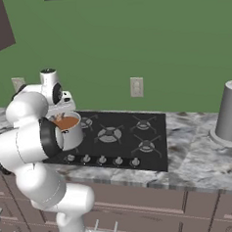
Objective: Pick up the sugar cube(s) and place them in the saucepan with hot chocolate.
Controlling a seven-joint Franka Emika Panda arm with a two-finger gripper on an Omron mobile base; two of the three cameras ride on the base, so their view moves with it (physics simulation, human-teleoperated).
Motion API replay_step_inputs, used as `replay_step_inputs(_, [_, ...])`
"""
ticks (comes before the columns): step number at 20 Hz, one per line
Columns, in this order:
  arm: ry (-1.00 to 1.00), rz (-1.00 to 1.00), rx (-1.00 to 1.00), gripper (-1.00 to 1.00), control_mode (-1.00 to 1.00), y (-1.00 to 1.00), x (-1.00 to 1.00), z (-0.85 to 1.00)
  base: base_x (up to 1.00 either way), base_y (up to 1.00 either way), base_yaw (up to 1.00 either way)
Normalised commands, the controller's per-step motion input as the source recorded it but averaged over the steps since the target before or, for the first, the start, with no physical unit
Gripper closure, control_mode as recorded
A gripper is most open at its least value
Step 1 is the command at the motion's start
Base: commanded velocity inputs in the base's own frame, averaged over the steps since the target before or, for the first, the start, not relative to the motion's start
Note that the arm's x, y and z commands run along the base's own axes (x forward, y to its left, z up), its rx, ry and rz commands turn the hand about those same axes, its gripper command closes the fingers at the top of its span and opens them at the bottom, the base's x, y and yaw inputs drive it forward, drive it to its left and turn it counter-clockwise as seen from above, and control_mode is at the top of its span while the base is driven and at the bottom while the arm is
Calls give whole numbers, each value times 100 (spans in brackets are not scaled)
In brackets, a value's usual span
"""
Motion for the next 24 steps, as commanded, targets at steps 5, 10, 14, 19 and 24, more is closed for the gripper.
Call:
replay_step_inputs(5, [0,0,0,-100,-100,0,0,0,0,0,0])
replay_step_inputs(10, [0,0,0,-100,-100,0,0,0,0,0,0])
replay_step_inputs(14, [0,0,0,-100,-100,0,0,0,0,0,0])
replay_step_inputs(19, [0,0,0,-100,-100,0,-7,14,0,0,0])
replay_step_inputs(24, [-6,0,0,-100,-100,0,-38,42,0,0,0])
